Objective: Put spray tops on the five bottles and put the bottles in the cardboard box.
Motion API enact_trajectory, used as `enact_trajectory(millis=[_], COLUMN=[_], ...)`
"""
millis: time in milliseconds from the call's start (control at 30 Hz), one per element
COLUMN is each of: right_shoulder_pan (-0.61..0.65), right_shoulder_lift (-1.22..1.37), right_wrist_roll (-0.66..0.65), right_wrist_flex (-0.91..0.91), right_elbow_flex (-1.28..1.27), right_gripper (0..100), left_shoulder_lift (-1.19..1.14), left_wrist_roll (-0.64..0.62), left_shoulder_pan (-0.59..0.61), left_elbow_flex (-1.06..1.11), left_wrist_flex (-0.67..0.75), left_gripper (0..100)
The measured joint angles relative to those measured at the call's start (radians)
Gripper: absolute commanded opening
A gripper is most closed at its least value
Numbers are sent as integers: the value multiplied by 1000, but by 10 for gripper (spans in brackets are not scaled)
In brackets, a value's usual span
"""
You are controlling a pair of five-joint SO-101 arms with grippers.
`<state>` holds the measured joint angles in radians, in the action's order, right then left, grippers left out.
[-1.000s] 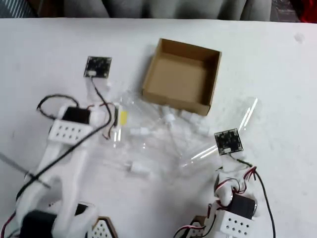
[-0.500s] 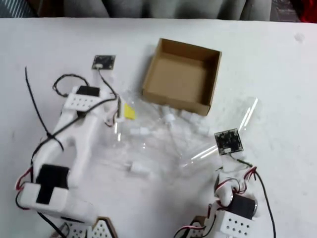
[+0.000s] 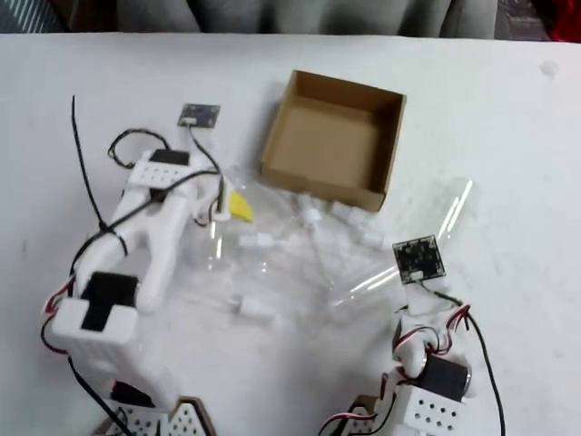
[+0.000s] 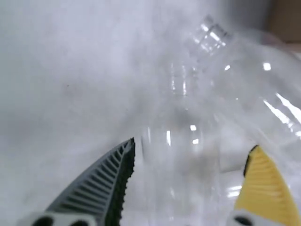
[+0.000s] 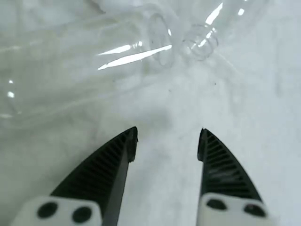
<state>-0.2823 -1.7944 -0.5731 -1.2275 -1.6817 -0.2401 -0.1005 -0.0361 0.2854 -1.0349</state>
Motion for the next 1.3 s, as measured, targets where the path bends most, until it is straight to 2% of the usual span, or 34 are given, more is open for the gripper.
enact_trajectory(millis=[233,300,467,567,700,867,1167,1300], right_shoulder_pan=[0,0,0,0,0,0,2,103], right_shoulder_lift=[0,0,0,0,0,0,-8,-15], right_wrist_roll=[0,0,0,0,0,0,-2,-2], right_wrist_flex=[0,0,0,0,0,14,63,69], right_elbow_flex=[0,0,0,0,0,3,216,275], right_gripper=[173,173,173,173,173,173,173,173], left_shoulder_lift=[-109,-117,-117,-117,-117,-117,-117,-117], left_wrist_roll=[2,2,3,6,2,6,6,6], left_shoulder_pan=[-2,-2,-3,-9,-9,23,55,57], left_elbow_flex=[-51,-51,-52,-54,-55,-55,-55,-55], left_wrist_flex=[-3,-3,-3,11,12,12,12,12], left_gripper=[328,266,7,59,15,20,20,20])
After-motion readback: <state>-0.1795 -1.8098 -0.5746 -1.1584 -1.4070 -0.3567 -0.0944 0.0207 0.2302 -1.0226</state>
